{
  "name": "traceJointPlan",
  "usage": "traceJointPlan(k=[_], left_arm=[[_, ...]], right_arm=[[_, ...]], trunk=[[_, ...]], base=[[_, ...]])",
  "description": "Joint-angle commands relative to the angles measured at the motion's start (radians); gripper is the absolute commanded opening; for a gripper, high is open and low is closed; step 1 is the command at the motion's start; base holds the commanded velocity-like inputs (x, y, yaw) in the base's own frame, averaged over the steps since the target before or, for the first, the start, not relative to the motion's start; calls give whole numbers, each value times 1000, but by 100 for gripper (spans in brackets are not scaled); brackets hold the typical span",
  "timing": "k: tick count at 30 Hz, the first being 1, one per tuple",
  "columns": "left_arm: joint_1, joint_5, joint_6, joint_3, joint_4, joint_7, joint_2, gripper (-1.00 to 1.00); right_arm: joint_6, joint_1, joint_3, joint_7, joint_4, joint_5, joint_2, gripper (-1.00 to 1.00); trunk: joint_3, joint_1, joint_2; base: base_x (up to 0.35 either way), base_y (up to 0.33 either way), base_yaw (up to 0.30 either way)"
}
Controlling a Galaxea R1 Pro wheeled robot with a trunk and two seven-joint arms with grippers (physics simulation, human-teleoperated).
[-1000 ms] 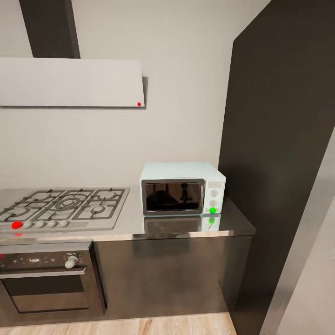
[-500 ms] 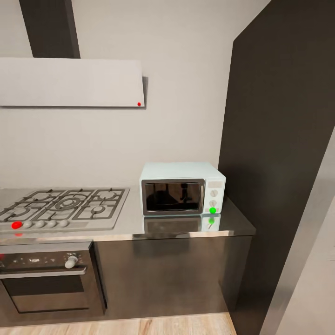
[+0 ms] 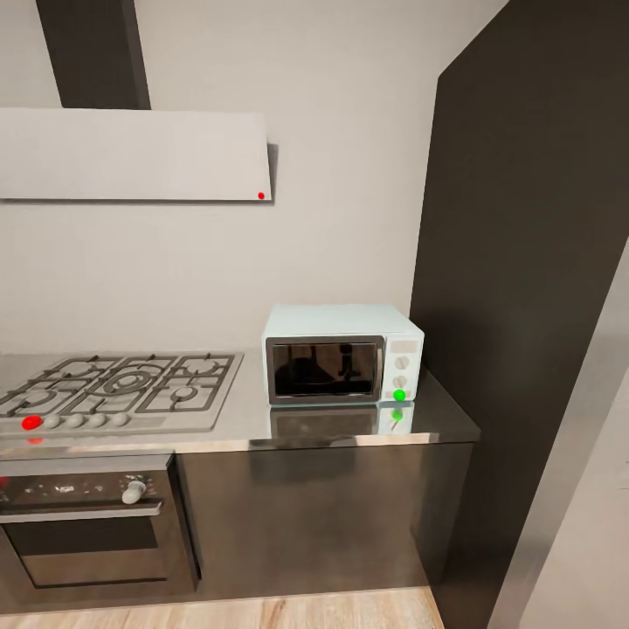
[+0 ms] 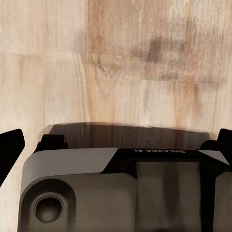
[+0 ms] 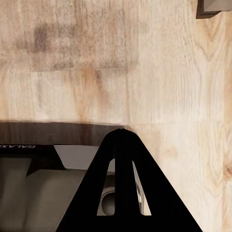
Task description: In the kitchen, take the popcorn bag from the countertop, put it into the microwave, and heat it until the popcorn is cooked so the cooked popcorn ends up inside the bag.
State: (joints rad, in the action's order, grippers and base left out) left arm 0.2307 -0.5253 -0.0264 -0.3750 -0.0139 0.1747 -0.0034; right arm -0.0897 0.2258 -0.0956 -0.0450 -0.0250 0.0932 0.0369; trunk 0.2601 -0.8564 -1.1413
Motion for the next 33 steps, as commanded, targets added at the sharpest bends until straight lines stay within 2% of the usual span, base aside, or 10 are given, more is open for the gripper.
traceJointPlan(k=[1, 33], left_arm=[[1, -10, -3, -8, 2, 3, 0, 100], [1, -10, -3, -8, 2, 3, 0, 100]], right_arm=[[-5, 1, -9, -3, -3, 10, 1, -100], [-5, 1, -9, -3, -3, 10, 1, -100]], trunk=[[1, 0, -1], [1, 0, -1]], base=[[0, 0, 0], [0, 0, 0]])
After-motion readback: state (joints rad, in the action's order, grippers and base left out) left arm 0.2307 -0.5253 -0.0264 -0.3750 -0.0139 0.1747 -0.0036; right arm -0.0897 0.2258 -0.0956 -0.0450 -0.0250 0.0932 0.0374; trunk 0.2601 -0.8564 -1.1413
